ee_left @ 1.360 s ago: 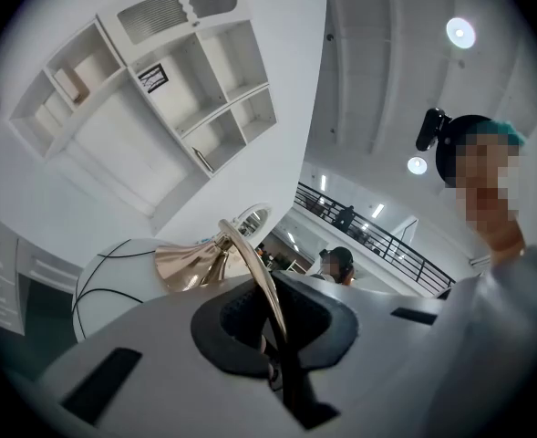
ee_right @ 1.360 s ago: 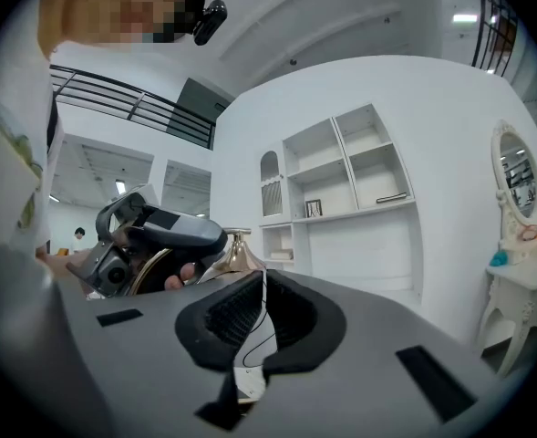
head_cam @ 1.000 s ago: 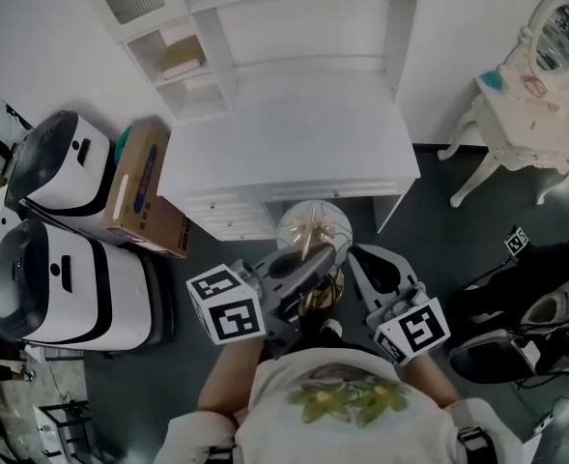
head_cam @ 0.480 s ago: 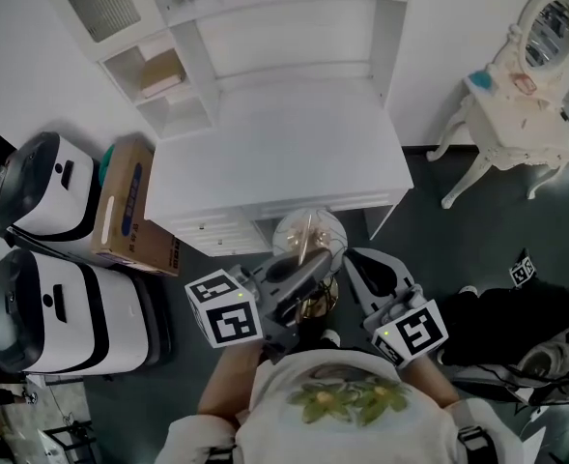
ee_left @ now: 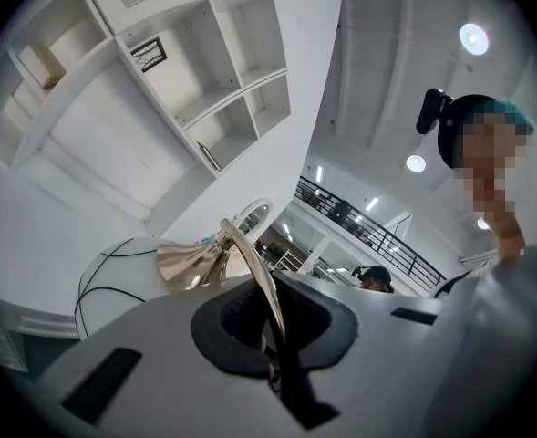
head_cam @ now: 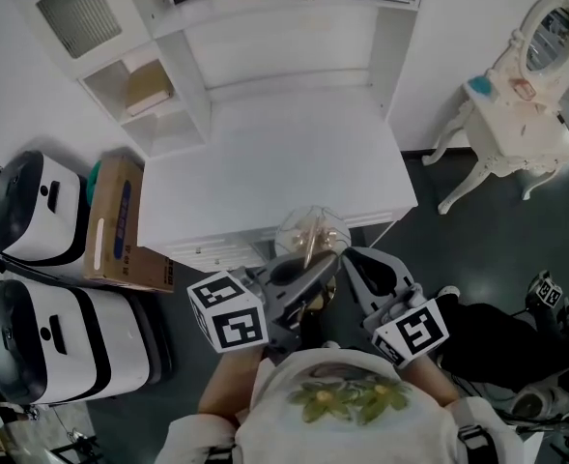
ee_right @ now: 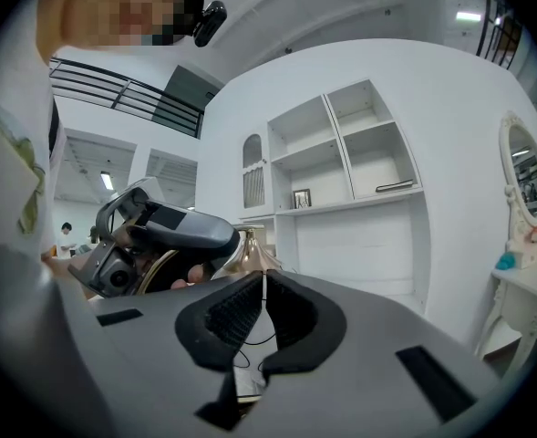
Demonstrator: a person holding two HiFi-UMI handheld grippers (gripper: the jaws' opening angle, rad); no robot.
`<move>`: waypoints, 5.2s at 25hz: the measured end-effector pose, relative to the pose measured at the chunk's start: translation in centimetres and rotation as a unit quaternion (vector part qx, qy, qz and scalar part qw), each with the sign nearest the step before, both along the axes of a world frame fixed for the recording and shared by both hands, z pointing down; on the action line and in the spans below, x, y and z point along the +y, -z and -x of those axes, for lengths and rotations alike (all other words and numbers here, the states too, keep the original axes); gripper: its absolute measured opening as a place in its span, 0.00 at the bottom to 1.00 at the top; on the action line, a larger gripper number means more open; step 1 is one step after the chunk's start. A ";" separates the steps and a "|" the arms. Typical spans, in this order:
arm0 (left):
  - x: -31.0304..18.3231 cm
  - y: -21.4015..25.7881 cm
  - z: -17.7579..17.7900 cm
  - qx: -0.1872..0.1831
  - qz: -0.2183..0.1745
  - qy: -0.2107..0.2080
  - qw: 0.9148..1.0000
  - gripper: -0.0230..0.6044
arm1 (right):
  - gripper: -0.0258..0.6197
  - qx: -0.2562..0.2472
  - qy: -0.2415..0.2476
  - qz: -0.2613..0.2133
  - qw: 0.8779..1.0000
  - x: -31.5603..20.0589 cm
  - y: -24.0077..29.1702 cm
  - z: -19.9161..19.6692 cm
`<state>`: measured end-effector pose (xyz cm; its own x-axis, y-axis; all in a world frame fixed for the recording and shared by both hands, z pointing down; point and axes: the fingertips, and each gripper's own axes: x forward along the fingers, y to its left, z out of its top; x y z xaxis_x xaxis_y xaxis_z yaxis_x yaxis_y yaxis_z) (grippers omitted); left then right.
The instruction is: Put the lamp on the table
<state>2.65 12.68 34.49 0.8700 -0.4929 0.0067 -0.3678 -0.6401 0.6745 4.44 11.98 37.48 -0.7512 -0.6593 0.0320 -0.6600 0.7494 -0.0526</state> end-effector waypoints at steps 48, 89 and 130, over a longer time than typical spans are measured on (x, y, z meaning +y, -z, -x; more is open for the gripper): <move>-21.4 1.2 5.1 -0.013 -0.015 -0.035 0.999 0.08 | 0.09 -0.028 -0.010 0.025 0.999 -20.7 0.6 6.3; -34.5 1.0 2.4 -0.020 -0.017 -0.023 0.999 0.08 | 0.09 -0.030 0.010 0.023 0.999 -33.8 0.6 3.7; -44.5 -3.1 3.9 -0.042 0.000 -0.015 0.999 0.08 | 0.09 -0.028 0.007 0.058 0.998 -44.1 -2.9 5.5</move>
